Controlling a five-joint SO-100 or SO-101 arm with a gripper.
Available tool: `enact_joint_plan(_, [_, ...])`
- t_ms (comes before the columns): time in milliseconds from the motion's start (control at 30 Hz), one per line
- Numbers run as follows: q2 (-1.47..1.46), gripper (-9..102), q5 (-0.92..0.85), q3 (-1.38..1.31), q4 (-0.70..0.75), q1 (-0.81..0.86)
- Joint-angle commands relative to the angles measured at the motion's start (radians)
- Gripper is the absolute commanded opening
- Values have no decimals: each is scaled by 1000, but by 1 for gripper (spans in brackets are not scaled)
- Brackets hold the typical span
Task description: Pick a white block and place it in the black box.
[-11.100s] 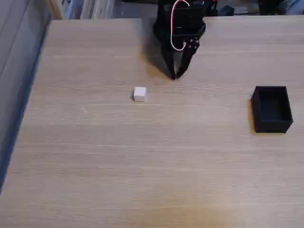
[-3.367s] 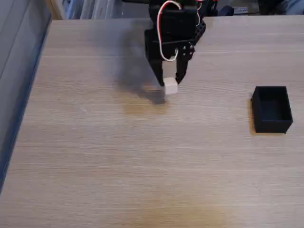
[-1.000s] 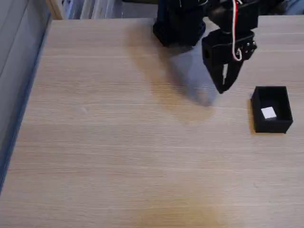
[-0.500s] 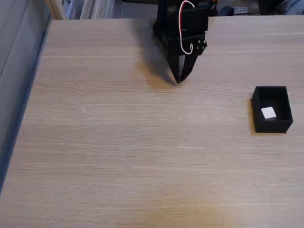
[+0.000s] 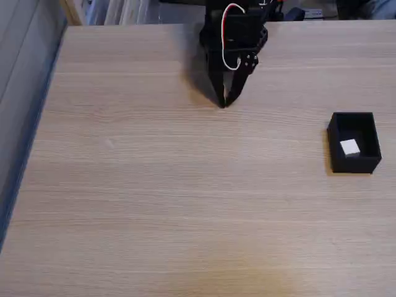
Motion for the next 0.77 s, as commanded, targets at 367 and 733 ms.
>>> enact_joint_plan(367, [144,0,123,15,106,-109])
enact_joint_plan(733, [144,0,126,15,106,-107])
